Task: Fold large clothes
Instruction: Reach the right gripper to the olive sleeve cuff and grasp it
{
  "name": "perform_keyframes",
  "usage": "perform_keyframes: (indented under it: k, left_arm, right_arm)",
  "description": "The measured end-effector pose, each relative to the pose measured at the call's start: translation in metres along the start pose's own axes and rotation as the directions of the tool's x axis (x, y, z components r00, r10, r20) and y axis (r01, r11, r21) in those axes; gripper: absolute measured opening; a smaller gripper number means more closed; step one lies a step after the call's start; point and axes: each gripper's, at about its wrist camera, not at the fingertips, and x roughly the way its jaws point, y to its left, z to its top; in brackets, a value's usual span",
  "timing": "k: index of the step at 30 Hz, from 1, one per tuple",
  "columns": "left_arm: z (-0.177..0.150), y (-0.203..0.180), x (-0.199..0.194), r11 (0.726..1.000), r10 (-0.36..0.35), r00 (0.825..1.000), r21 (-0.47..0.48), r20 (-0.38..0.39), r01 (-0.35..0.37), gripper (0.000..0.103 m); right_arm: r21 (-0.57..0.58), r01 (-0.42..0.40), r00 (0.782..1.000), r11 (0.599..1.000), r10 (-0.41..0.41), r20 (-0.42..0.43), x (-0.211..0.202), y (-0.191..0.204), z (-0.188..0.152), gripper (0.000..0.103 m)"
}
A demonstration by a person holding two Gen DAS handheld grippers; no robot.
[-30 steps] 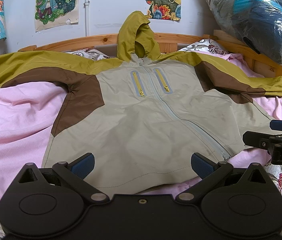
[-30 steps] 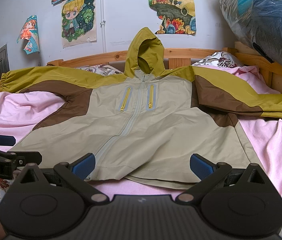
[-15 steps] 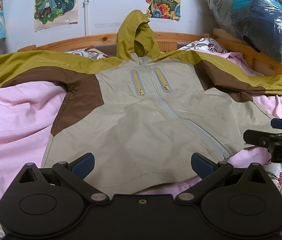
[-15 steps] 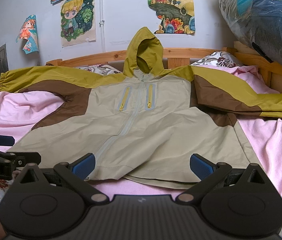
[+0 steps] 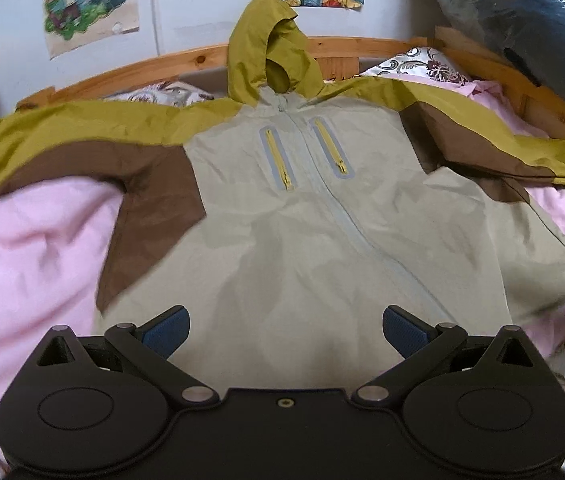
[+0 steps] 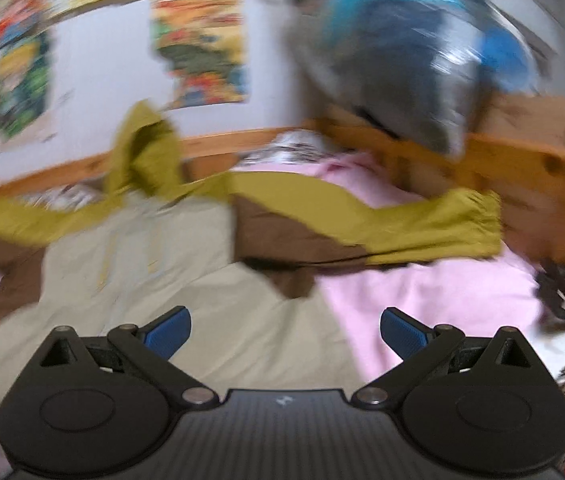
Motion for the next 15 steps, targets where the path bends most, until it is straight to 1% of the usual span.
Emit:
perform_keyframes:
  k: [2, 3, 5, 6, 8, 10, 12, 14, 15]
  left_arm:
    - [0.023, 0.005, 0.000, 1.000, -0.002, 1.000, 0.021, -0.009, 0.003, 0.102]
    - [0.033, 0.008, 0.001, 0.999, -0.004, 1.000, 0.032, -0.011, 0.005, 0.102]
    - [0.051, 0.011, 0.006, 0.999, -0.006, 1.000, 0.052, -0.017, 0.007, 0.102]
    - [0.058, 0.012, 0.010, 0.998, -0.007, 1.000, 0.060, -0.021, 0.009, 0.102]
    - [0.067, 0.012, 0.020, 0.998, -0.015, 1.000, 0.066, -0.027, 0.016, 0.102]
    - [0.069, 0.012, 0.031, 0.997, -0.032, 0.999, 0.062, -0.028, 0.034, 0.102]
    - [0.069, 0.011, 0.044, 0.997, -0.042, 0.998, 0.058, -0.038, 0.044, 0.102]
    - [0.065, 0.011, 0.055, 0.998, -0.045, 0.998, 0.050, -0.050, 0.048, 0.102]
    - [0.064, 0.011, 0.059, 0.998, -0.049, 0.997, 0.042, -0.056, 0.052, 0.102]
  right_arm:
    - [0.086, 0.022, 1.000, 0.996, -0.022, -0.004, 0.014, -0.025, 0.014, 0.103]
    - [0.111, 0.043, 0.999, 0.993, -0.043, -0.005, 0.022, -0.034, 0.020, 0.103]
    - [0.139, 0.100, 0.995, 0.985, -0.101, 0.001, 0.038, -0.052, 0.033, 0.103]
    - [0.135, 0.130, 0.991, 0.982, -0.133, 0.014, 0.044, -0.059, 0.039, 0.103]
    - [0.125, 0.218, 0.973, 0.968, -0.225, 0.042, 0.059, -0.074, 0.053, 0.103]
    - [0.117, 0.293, 0.953, 0.949, -0.300, 0.045, 0.074, -0.089, 0.064, 0.103]
    - [0.117, 0.370, 0.927, 0.922, -0.375, 0.024, 0.092, -0.106, 0.074, 0.103]
    - [0.151, 0.386, 0.922, 0.910, -0.385, -0.032, 0.110, -0.127, 0.079, 0.103]
    - [0.182, 0.377, 0.926, 0.908, -0.371, -0.068, 0.120, -0.136, 0.079, 0.103]
